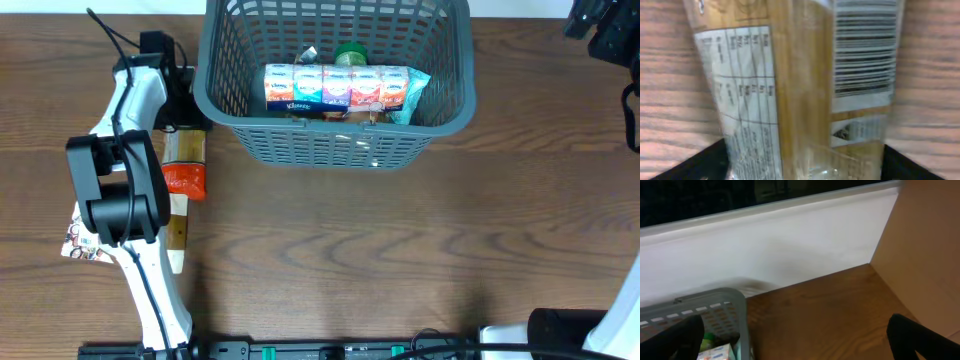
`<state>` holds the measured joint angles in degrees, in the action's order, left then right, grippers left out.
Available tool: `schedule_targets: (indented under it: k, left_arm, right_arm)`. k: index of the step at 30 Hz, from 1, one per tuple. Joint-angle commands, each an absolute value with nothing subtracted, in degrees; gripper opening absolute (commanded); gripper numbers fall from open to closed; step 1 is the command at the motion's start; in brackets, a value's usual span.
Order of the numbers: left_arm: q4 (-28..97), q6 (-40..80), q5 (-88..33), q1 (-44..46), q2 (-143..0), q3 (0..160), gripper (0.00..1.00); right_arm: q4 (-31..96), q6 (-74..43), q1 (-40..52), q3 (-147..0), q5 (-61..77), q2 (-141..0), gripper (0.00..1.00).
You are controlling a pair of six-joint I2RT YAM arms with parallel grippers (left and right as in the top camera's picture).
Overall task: Pack container
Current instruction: 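Lower the left gripper onto the spaghetti package and grasp it, then lift the spaghetti package and carry it over the basket with the left gripper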
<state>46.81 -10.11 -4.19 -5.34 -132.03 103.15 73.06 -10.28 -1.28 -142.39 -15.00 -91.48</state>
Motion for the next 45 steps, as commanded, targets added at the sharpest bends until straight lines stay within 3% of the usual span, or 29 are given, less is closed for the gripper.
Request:
schedule_targets:
  k: [1,5,6,19,37,45]
  left_arm:
    - [47.4,-9.5,-5.4,-5.5,-133.9,99.5,0.60]
    - [47.2,-12.1,-5.4,-5.6,-133.9,96.5,0.11]
    - [47.2,-12.4,-5.4,-5.6,-133.9,96.1,0.06]
    - [49.6,-13.1,-4.0,-6.5,-127.2,99.9,0.06]
    - [43.0,-13.1,0.4,-9.3,-89.3,104.3,0.06]
    - [33.0,-22.4,-14.4,-1.3,-78.9,104.3,0.06]
  right_arm:
    - [73.1,-11.1,-1.6,-142.4,-15.2,-91.5,0.99]
    - [73.1,-11.1,-1.6,-142.4,-15.2,-91.5,0.99]
    - [73.1,-11.1,-1.6,-142.4,-15.2,-91.5,0.99]
    - [73.1,-11.1,-1.6,-142.4,-15.2,-91.5,0.99]
    - [73.1,-11.1,-1.6,-142.4,-15.2,-91.5,0.99]
    - [73.1,-11.1,-1.6,-142.4,-15.2,-91.5,0.99]
